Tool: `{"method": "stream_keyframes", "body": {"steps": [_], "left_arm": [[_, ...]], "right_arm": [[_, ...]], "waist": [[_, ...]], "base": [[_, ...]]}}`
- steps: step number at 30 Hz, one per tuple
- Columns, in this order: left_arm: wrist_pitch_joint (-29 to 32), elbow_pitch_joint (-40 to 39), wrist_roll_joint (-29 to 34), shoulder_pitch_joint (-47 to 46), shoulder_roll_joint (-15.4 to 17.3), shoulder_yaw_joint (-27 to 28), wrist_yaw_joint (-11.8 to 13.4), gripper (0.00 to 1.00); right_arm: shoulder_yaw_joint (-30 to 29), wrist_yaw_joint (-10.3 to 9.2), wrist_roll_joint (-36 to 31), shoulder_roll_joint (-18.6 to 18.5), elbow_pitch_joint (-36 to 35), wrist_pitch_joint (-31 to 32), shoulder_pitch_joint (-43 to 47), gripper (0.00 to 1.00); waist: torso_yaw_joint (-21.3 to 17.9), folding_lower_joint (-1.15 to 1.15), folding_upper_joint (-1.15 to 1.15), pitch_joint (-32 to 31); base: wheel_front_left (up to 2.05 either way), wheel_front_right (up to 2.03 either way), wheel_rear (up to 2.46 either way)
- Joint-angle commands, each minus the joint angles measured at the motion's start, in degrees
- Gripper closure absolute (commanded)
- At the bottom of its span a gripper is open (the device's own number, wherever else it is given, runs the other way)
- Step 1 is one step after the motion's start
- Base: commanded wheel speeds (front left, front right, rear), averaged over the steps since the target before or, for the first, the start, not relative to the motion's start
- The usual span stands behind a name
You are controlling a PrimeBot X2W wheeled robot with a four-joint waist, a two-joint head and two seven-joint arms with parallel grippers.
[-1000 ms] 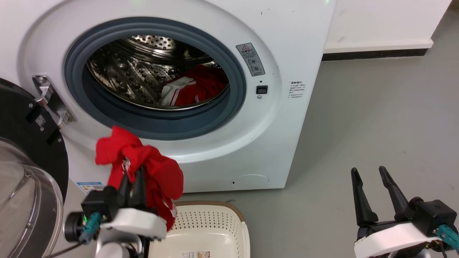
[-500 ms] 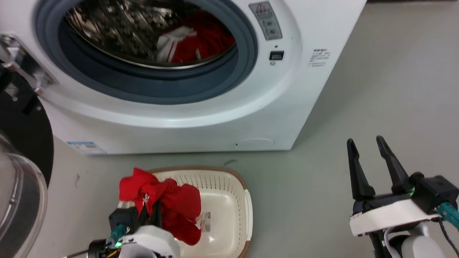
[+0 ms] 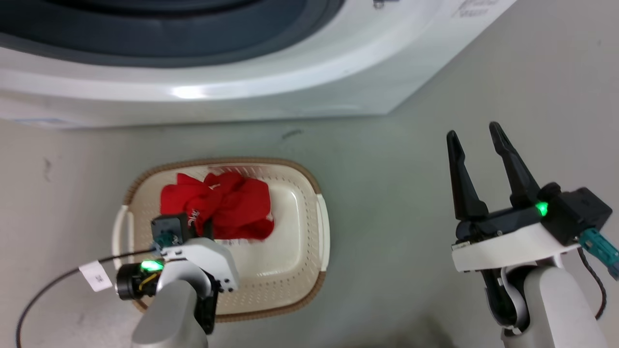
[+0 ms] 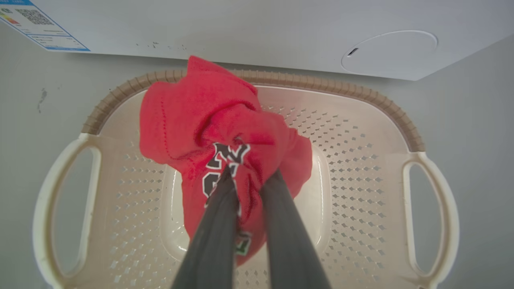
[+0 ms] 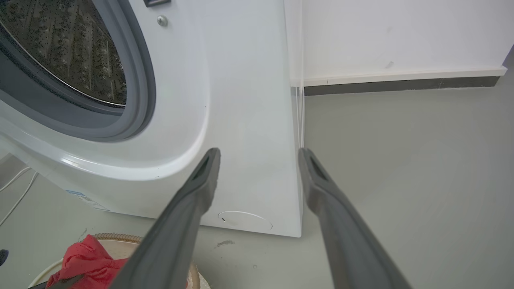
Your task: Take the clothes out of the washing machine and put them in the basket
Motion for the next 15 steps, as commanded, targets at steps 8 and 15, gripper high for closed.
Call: {"method": "stream_keyframes", "body": {"steps": [8, 15], "left_arm": [[-0.27, 7.8, 0.42, -7.03, 1.9, 1.74, 1.09, 1.0], [-0.28, 9.29, 0.75, -9.88, 3.34, 3.27, 1.42, 1.0]], "right_arm": [[2.29, -0.03, 1.24, 0.06, 2.98, -2.14, -4.36, 0.0], [3.34, -0.04, 2.08, 0.05, 4.71, -3.18, -6.23, 0.0]], "waist": [[-4.72, -0.01, 0.0, 8.9], [-6.31, -0.01, 0.0, 10.84]], "base": [[0.0, 0.0, 0.0], [0.0, 0.0, 0.0]]}}
